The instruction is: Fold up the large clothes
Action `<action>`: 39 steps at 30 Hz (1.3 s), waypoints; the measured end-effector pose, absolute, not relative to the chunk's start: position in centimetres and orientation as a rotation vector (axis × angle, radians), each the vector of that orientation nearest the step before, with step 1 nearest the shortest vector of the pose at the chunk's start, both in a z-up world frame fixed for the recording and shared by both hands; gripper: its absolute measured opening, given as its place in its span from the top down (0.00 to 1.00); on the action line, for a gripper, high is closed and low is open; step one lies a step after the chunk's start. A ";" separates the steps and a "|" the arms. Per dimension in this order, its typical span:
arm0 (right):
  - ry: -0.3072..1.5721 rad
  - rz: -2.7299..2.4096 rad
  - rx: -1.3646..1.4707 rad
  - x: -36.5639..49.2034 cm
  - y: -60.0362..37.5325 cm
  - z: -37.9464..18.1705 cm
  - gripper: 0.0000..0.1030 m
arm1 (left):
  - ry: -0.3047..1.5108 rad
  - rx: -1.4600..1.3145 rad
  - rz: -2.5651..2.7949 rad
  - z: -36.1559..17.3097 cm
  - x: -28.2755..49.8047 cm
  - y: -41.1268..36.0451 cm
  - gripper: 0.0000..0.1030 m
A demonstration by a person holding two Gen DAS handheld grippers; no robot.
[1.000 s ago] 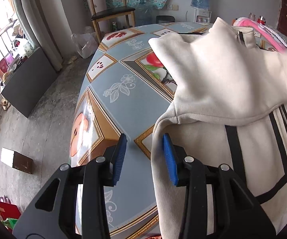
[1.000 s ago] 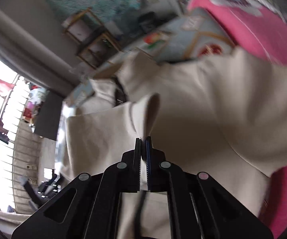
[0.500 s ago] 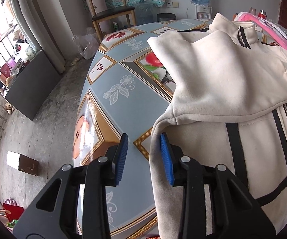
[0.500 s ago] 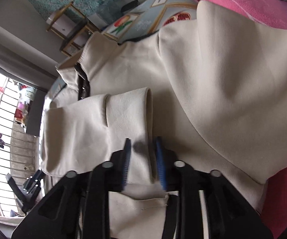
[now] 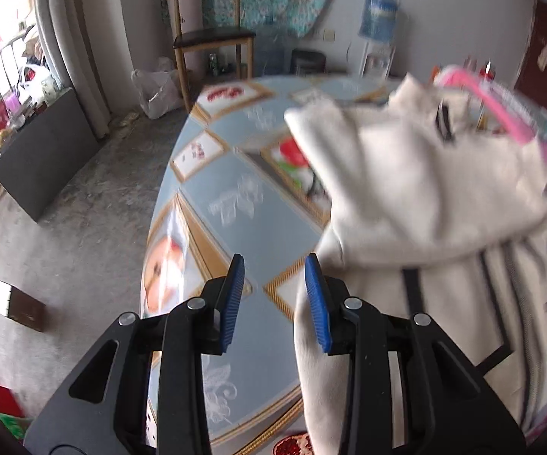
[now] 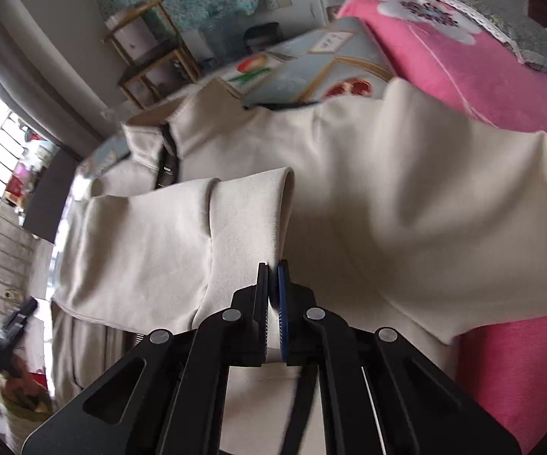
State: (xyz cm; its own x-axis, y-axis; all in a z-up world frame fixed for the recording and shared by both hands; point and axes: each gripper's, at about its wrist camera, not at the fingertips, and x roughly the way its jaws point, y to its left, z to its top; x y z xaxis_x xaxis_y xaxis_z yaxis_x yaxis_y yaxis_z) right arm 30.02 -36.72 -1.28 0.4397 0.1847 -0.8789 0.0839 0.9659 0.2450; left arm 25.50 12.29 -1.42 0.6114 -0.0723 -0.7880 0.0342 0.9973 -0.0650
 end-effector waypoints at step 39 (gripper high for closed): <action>1.015 -0.007 0.139 30.1 -37.2 -0.6 0.68 | 0.955 -0.056 0.017 -1.1 40.4 9.9 0.58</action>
